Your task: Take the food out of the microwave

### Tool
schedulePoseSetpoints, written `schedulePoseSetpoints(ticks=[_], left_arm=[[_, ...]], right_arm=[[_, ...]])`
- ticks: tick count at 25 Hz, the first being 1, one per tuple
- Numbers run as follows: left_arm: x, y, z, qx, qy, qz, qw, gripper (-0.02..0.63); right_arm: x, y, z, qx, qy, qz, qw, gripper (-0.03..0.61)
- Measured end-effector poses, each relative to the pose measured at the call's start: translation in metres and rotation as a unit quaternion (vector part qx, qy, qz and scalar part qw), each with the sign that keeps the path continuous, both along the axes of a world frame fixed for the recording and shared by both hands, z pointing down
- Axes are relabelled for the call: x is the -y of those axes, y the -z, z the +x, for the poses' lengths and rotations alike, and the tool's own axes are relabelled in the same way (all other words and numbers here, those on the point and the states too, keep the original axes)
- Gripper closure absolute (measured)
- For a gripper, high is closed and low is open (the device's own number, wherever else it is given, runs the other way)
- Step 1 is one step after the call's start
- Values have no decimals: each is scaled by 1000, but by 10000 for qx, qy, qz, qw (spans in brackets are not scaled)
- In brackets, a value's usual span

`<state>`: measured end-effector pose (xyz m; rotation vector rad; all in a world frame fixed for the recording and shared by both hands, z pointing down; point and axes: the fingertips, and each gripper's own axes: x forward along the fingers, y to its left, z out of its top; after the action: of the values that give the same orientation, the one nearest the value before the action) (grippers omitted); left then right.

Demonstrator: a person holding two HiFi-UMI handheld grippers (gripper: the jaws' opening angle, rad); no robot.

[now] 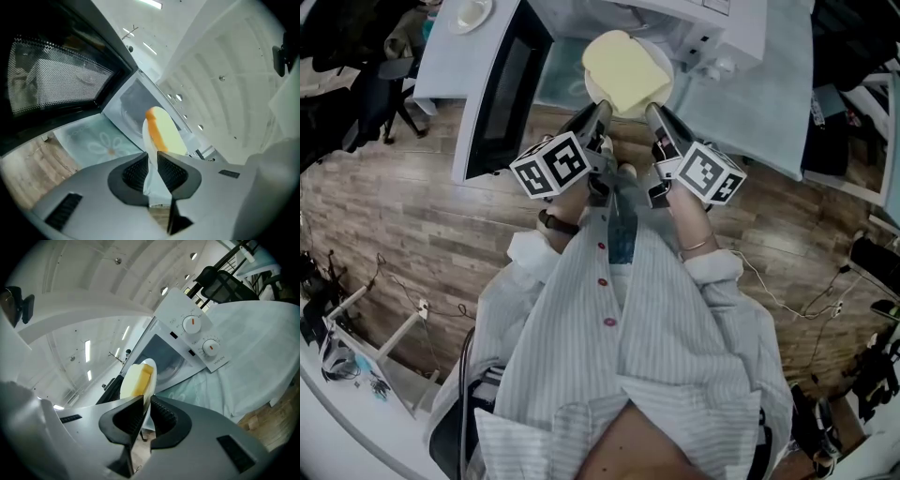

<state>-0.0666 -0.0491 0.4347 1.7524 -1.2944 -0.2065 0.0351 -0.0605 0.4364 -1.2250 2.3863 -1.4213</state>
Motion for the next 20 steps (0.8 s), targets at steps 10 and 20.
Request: schedulePoseSetpoints(ticks=[10,20], left_arm=[[-20,28,-3,-106,-8,124,9999,548],[-16,43,2,-235,-229,345,9989,548]], right_arm=[[-19,34,-1,155,-41,202,9997,514],[-22,49,5,230,-357,397,9983,517]])
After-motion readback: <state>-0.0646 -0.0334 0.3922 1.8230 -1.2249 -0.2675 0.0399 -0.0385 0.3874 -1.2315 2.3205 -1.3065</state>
